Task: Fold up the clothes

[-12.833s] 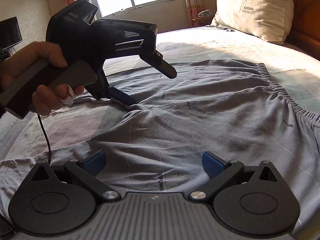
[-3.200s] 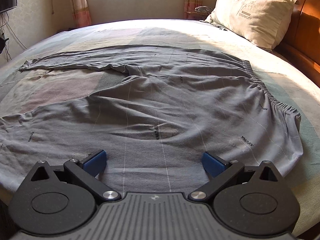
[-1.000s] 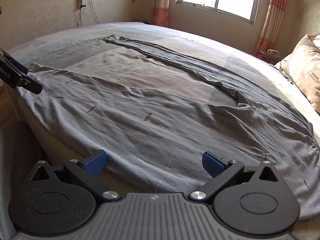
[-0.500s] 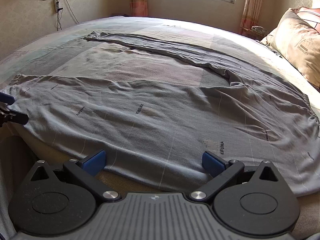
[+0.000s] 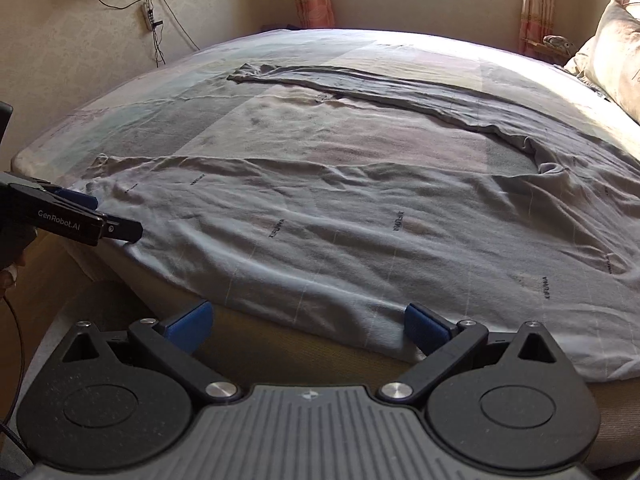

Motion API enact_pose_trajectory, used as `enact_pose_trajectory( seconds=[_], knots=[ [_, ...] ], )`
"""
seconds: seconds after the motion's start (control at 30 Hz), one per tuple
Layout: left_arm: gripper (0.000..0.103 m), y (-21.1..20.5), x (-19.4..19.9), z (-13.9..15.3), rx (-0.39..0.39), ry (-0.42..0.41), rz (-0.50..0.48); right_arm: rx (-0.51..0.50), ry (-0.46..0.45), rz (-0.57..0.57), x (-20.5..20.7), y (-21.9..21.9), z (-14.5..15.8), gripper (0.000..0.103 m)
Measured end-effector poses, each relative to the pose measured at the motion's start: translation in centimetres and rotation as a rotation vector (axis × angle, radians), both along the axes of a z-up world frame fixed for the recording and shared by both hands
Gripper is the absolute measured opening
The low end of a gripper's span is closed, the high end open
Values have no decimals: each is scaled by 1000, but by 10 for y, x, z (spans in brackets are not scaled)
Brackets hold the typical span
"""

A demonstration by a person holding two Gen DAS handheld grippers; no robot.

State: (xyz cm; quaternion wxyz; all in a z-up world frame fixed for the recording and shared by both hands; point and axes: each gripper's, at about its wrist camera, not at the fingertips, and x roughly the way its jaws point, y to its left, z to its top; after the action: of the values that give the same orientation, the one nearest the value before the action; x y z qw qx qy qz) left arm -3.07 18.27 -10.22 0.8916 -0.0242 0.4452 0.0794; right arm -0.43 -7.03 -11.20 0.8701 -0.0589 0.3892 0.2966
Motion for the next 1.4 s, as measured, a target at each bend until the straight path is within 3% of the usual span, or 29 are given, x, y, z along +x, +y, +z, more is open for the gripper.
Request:
enact_pose_trajectory(
  seconds=[0.07, 0.13, 0.23, 0.3, 0.43, 0.57, 0.7, 0.8, 0.97, 1.1, 1.17, 1.23, 1.4],
  knots=[
    [102, 2, -4, 2, -10, 8, 9, 8, -3, 46, -8, 12, 2, 103],
    [102, 4, -8, 6, -13, 6, 17, 78, 49, 149, -12, 24, 6, 103],
    [102, 6, -10, 12, 0, -16, 16, 75, -19, 178, -20, 37, 16, 103],
    [102, 8, -9, 12, -7, -20, 15, 40, -50, 133, -17, 38, 19, 103],
    [102, 14, -10, 4, -35, 0, 31, 99, 100, 106, -2, 35, 6, 103],
    [102, 17, -21, 6, -57, 3, 29, 199, 123, 217, -1, 52, 13, 103],
    [102, 30, -34, 17, -63, -40, 54, 132, -8, 161, -2, 49, 27, 103],
    [102, 45, -30, 20, -101, -63, 78, 61, -59, 35, 12, 22, 27, 103],
    [102, 59, -15, 11, -176, -79, 75, -7, -2, -116, 29, -17, 6, 103],
    [102, 65, -25, 5, -222, -93, 109, -63, -21, -96, 22, -13, -6, 103],
    [102, 68, -26, 6, -211, -61, 128, -119, -56, -78, 17, -5, -9, 103],
    [102, 72, -27, 12, -178, -43, 131, -104, -67, -90, 15, -7, -10, 103],
    [102, 90, -7, 39, -129, -103, 87, -89, -90, -84, 12, -9, -11, 103]
  ],
)
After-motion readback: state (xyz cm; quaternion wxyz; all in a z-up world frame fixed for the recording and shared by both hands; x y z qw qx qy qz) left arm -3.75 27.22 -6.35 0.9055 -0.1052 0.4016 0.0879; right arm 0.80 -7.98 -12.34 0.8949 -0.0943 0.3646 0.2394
